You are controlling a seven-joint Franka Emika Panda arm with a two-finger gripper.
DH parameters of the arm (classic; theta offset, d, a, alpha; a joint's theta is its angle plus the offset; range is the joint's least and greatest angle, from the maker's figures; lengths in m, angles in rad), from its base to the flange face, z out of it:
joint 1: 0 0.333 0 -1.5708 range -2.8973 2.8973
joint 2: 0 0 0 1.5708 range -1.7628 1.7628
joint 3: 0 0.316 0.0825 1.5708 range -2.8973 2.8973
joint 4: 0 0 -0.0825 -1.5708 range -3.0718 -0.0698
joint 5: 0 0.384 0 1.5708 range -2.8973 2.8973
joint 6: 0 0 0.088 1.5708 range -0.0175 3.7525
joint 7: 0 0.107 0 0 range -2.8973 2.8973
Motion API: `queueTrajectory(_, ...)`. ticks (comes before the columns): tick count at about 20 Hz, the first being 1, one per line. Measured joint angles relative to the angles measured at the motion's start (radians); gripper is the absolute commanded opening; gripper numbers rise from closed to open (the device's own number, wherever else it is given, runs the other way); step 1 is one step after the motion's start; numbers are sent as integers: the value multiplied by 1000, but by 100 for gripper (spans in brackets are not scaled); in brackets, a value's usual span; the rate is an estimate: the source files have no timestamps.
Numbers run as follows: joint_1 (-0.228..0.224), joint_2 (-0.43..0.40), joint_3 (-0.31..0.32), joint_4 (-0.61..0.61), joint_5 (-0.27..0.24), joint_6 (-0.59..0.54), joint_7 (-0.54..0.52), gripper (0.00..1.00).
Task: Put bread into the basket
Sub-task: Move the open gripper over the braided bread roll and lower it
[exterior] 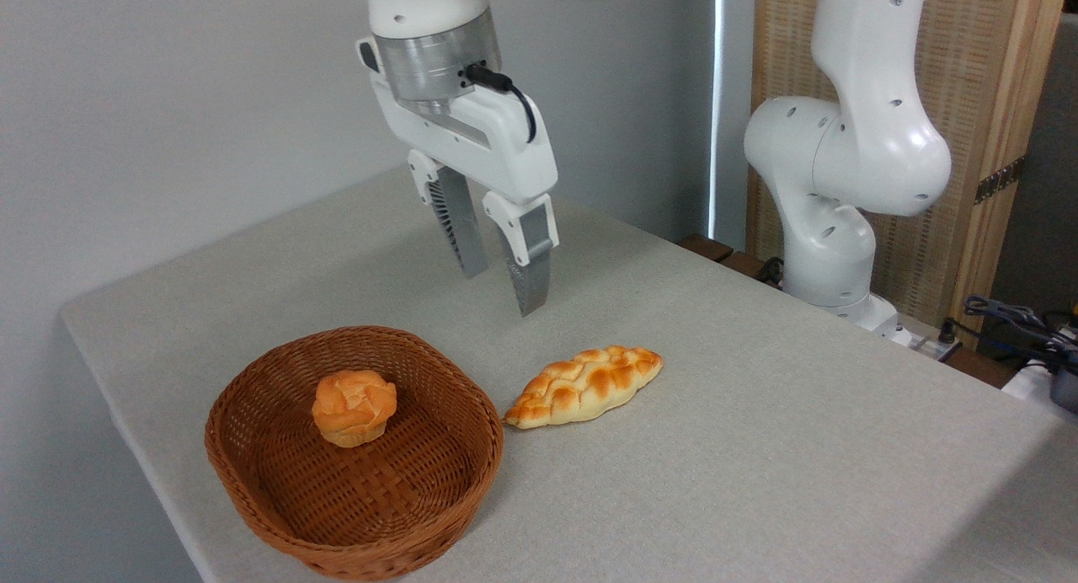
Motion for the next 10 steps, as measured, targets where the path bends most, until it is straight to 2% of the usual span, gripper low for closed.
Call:
queueTrajectory(7,-1,-51,0,-105,0,3,2,100)
queueTrajectory(10,-2,-72,-2,-158,0,49,4,100)
